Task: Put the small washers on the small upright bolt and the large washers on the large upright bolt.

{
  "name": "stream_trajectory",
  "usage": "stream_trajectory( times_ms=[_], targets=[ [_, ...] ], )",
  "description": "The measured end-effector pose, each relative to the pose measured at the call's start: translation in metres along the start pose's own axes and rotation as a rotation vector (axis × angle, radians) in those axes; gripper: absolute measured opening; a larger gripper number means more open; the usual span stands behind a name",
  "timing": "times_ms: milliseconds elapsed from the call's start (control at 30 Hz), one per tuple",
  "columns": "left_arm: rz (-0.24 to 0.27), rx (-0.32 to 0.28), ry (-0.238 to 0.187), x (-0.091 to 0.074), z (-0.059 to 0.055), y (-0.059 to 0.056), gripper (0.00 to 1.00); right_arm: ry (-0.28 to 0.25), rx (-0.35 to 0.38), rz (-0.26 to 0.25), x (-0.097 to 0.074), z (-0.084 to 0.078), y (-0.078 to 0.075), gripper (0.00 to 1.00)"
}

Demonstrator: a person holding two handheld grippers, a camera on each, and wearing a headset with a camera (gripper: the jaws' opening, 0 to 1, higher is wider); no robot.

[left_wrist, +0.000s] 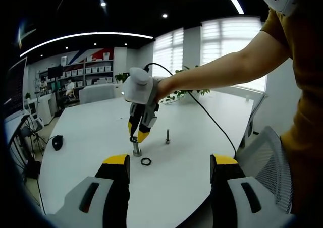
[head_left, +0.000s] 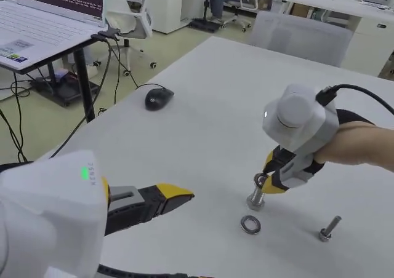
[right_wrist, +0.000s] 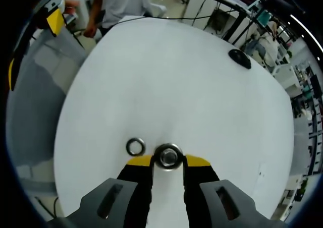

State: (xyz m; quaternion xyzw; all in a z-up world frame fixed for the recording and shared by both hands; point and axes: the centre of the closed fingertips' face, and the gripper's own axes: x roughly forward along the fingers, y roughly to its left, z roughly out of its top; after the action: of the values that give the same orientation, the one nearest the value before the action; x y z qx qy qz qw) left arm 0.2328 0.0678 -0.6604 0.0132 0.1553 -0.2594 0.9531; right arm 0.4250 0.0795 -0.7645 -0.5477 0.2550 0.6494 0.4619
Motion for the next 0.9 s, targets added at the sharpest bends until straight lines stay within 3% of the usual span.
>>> stream_trajectory(
  times_ms=[567,900],
  targets=[
    [0.024,-0.021,0.007,-0.002,-0.003,0.004,0.64,0.037,0.004,0.046,0.040,-0.013,0.007,0.23],
    [0.026,-0.015,0.024,-0.002,-0.006,0.005,0.64,0.030,-0.006,0.053,0.042,-0.012,0.011,0.24]
  ],
)
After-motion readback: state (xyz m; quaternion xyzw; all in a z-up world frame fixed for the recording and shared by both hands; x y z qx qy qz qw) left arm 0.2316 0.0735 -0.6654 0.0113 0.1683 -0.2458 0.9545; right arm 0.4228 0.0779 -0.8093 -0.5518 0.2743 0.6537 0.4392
